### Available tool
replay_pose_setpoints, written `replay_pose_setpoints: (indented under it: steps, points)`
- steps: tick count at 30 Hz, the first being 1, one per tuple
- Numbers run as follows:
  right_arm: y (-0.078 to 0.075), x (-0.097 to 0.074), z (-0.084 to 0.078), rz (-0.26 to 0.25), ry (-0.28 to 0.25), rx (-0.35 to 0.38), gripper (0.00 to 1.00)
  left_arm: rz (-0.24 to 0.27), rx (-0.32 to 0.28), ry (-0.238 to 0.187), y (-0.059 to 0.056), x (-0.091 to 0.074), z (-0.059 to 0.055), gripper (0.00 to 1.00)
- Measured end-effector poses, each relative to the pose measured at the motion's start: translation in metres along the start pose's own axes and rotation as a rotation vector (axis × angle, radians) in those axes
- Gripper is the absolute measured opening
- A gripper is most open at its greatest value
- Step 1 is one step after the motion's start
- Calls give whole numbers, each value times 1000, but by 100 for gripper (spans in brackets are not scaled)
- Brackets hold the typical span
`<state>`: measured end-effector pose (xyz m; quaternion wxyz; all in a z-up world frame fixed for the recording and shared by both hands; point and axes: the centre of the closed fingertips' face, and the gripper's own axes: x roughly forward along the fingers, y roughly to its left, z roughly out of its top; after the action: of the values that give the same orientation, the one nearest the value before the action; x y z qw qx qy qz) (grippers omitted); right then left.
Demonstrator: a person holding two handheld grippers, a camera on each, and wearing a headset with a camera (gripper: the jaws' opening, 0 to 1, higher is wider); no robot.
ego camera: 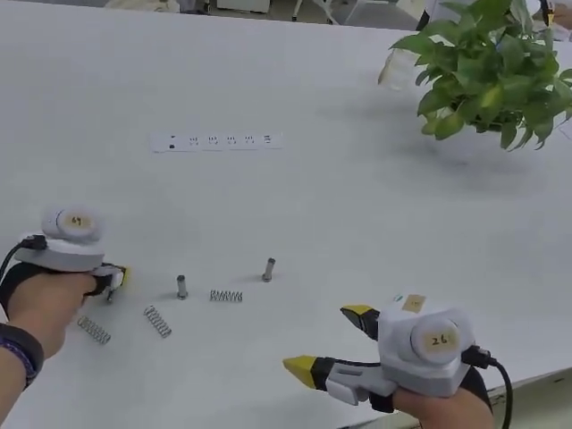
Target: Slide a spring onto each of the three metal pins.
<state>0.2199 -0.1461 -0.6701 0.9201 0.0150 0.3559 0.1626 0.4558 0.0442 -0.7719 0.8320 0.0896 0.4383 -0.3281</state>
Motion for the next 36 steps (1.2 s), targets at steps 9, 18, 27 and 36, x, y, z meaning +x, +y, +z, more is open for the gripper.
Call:
replay_pose_setpoints:
  steps: [9, 18, 27, 36]
  points:
    - [-1, 0, 0, -3, -4, 4, 68, -1, -9, -26, 0, -11, 3, 0]
    - [0, 0, 1, -1, -7, 0, 68, 7, -15, -42, 5, -19, 3, 0]
    - [3, 1, 0, 6, -6, -7, 68, 17, -6, -51, 6, -27, 4, 0]
    - [4, 1, 2, 7, -11, -9, 68, 26, 9, -61, 9, -32, 6, 0]
